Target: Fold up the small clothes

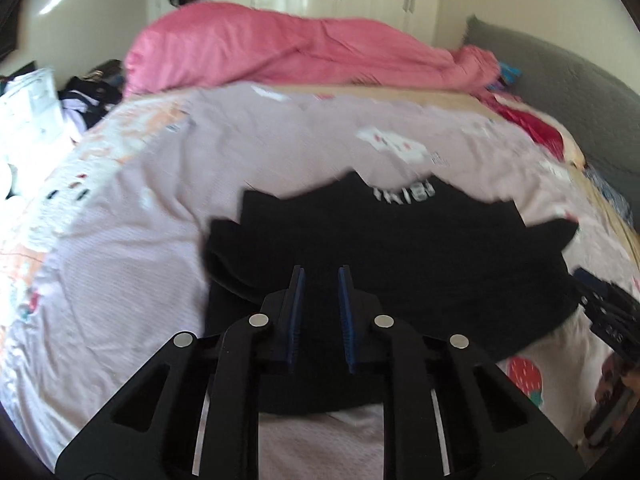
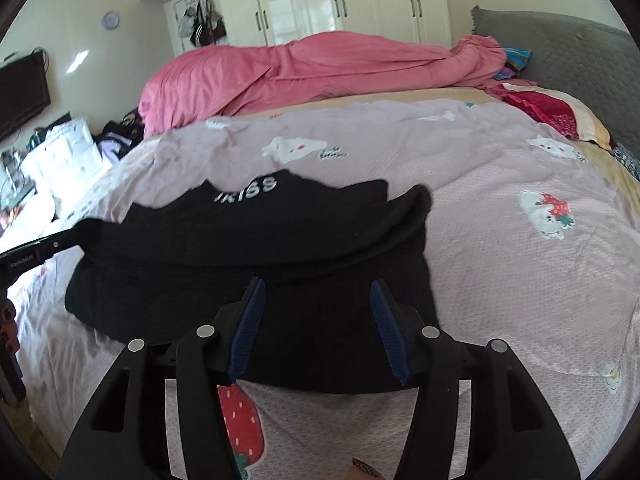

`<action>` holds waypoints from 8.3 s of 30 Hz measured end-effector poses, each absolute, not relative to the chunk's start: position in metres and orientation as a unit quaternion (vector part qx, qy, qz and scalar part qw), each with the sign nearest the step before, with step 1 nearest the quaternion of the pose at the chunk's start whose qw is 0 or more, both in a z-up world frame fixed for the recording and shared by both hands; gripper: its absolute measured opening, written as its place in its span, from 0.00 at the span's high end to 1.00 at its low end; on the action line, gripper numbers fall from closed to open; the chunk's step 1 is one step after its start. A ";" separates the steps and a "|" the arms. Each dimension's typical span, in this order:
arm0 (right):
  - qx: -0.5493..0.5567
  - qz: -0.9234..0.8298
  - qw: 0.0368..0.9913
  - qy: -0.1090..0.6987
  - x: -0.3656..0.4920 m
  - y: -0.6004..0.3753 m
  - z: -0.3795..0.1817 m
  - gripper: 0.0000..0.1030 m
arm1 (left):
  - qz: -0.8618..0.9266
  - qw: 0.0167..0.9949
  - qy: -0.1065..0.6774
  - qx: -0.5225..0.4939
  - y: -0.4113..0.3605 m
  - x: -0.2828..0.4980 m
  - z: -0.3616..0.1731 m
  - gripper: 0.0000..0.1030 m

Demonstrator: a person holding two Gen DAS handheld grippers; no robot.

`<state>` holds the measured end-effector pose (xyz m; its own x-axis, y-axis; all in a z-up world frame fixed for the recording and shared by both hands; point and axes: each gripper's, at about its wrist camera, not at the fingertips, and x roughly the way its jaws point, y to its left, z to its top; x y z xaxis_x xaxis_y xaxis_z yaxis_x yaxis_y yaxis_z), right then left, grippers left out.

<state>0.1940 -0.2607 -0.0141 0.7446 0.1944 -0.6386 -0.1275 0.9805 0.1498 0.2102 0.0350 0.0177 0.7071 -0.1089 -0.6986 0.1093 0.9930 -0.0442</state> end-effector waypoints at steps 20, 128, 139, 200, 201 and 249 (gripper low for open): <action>0.002 0.076 0.918 0.390 0.272 -0.234 -0.047 0.52 | -0.037 0.899 0.431 0.064 0.008 0.266 -0.036 0.88; 0.063 0.075 0.899 0.427 0.207 -0.261 -0.054 0.51 | -0.063 0.896 0.438 0.033 -0.035 0.231 -0.046 0.53; 0.060 0.064 0.903 0.421 0.193 -0.261 -0.050 0.45 | -0.072 0.896 0.437 0.031 -0.035 0.211 -0.038 0.40; -0.237 0.203 0.887 0.339 0.220 0.031 -0.060 0.22 | 0.044 0.878 0.476 -0.031 0.132 0.324 -0.019 0.11; -0.230 0.205 0.890 0.337 0.220 0.028 -0.058 0.29 | 0.041 0.877 0.478 -0.035 0.132 0.326 -0.020 0.11; 0.226 0.215 0.909 0.276 0.191 -0.240 -0.018 0.93 | -0.121 0.864 0.488 -0.011 -0.139 0.332 0.037 0.89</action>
<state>0.1911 -0.2398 -0.0183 0.7549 0.5155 -0.4055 -0.2658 0.8057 0.5294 0.3323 -0.1388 0.0367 0.4945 -0.2207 -0.8407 0.1989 0.9703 -0.1378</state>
